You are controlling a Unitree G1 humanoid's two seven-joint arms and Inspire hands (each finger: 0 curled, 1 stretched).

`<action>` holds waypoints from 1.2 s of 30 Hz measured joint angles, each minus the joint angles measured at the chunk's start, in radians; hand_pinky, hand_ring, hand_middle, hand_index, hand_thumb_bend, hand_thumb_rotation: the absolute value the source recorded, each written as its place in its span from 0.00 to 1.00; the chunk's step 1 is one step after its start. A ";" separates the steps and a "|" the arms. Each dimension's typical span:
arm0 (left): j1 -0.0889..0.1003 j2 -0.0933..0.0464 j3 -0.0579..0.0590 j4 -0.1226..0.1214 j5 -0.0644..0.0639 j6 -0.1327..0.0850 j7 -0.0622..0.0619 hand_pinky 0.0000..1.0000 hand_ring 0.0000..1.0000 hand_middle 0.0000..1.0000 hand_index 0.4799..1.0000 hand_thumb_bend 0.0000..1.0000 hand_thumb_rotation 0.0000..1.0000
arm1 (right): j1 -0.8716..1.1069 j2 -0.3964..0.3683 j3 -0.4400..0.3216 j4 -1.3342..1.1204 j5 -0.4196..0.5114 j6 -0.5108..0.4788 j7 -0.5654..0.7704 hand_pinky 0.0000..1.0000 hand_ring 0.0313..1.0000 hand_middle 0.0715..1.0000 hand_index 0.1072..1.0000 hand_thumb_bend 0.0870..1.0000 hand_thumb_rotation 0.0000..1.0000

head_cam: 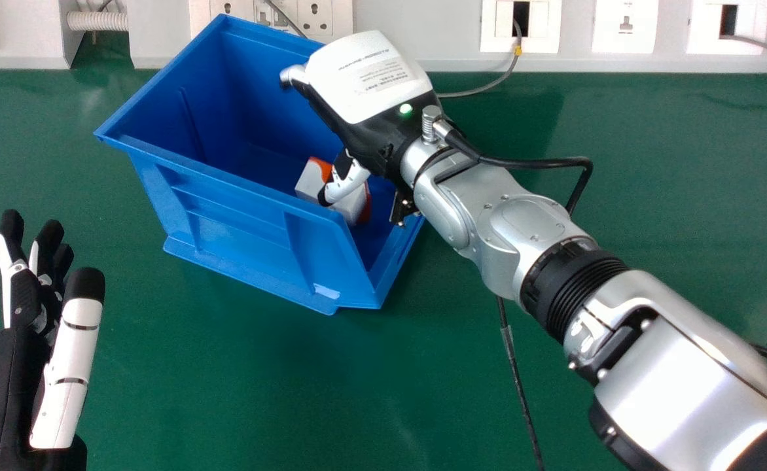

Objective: Pick all objects and put in blue box

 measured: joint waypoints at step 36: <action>-0.033 0.007 -0.003 -0.002 0.029 0.033 0.018 1.00 1.00 1.00 1.00 0.53 0.84 | 0.657 -0.444 -0.334 -0.852 0.046 -0.018 -0.010 0.81 0.95 1.00 1.00 0.41 0.67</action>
